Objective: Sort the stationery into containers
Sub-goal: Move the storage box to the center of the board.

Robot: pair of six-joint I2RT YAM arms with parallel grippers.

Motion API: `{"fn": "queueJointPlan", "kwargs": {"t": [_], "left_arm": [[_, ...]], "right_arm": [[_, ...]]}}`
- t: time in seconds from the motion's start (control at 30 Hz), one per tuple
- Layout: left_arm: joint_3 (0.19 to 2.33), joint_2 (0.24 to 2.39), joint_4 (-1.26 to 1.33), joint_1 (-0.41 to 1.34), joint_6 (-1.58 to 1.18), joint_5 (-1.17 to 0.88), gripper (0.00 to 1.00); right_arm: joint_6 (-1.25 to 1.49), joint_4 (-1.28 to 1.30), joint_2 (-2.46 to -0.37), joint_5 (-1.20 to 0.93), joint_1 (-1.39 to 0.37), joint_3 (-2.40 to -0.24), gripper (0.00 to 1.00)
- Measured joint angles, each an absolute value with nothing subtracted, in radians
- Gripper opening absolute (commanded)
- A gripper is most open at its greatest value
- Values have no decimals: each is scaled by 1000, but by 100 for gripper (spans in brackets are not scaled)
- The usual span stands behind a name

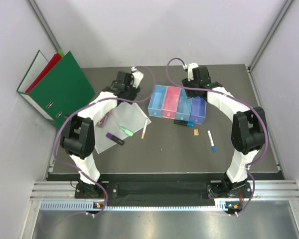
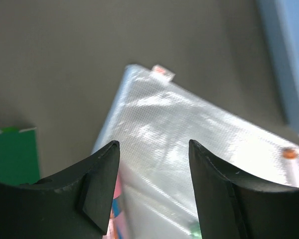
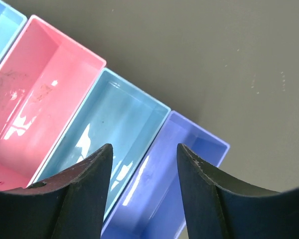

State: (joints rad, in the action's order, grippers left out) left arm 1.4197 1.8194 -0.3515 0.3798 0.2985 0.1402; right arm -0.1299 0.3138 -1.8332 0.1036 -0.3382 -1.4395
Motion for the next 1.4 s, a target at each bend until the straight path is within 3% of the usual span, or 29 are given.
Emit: {"fn": "queueJointPlan", "kwargs": {"t": [0.37,0.7,0.93,1.07,1.27,1.4], "left_arm": [[1399,1716,-353,280,366,148,63],[1396,1704,-370,262,397,146,64],[1362,1682,-379,253,396,142,64],[1338,1661,-380,251,395,135,64],[1292,1639,-383,251,395,128,64],[1248,1622,-381,250,395,129,64]], "right_arm": [[-102,348,-1878,95,-338,-1407,50],[-102,352,-1939,91,-338,-1409,35],[-123,344,-1989,106,-338,-1463,33],[-156,337,-2008,112,-338,-1489,36],[-190,320,-2025,120,-338,-1516,54],[-210,316,-2025,129,-338,-1520,59]]}}
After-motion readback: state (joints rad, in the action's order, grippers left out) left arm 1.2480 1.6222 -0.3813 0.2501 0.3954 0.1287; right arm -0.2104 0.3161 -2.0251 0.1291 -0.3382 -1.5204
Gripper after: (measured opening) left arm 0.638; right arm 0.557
